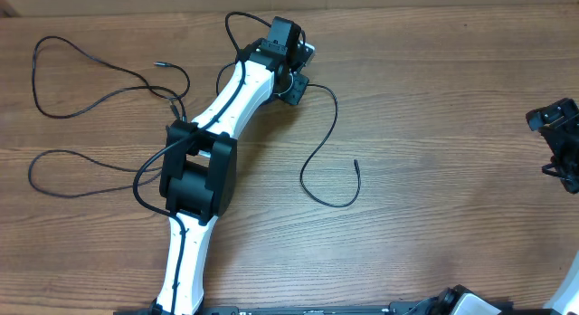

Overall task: Untangle cables
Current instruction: 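Reach the left gripper to the long center-right black cable, then grasp the long black cable and lift it up with the left gripper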

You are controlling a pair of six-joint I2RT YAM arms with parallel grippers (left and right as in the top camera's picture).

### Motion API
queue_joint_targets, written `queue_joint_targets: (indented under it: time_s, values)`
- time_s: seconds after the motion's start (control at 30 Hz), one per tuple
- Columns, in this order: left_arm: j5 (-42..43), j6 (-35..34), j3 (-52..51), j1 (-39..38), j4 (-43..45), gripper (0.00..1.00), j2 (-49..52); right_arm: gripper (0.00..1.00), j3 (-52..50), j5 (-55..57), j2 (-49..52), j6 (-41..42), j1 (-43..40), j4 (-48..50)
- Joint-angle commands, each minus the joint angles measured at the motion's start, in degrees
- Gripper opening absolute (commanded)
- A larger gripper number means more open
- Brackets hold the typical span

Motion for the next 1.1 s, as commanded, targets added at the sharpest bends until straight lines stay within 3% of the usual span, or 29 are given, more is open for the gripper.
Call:
queue_joint_targets:
  time_s: [0.0,0.07,0.1,0.17,0.27,0.5,0.7,1.07]
  values:
    - [1.29,0.59,-0.09,0.52,0.39,0.29,2.08,1.00,0.63,0.59,-0.15,-0.44,-0.07,0.31]
    - [2.27,0.57,-0.07,0.52,0.52,0.16,2.10,1.00,0.61,0.59,-0.15,-0.44,-0.07,0.31]
    - [2.25,0.39,0.07,0.52,0.70,0.04,2.03,1.00,0.63,0.59,-0.15,-0.44,-0.07,0.31]
    - [2.25,-1.81,1.07,0.52,0.55,0.04,1.90,1.00,0.63,0.59,-0.15,-0.44,-0.07,0.31]
    - [4.31,-12.37,6.21,0.52,-2.73,0.04,0.79,1.00,0.61,0.59,-0.15,-0.44,-0.07,0.31]
    - [15.78,-24.24,17.84,1.14,-16.87,0.04,-5.62,1.00,0.63,0.59,-0.15,-0.44,-0.07,0.31]
    - [21.64,-25.14,20.57,0.98,-24.57,0.04,-14.49,1.00,0.63,0.59,-0.15,-0.44,-0.07,0.31]
    - [21.14,-27.47,20.57,0.33,-37.68,0.04,-29.16,1.00,0.61,0.59,-0.15,-0.44,-0.07,0.31]
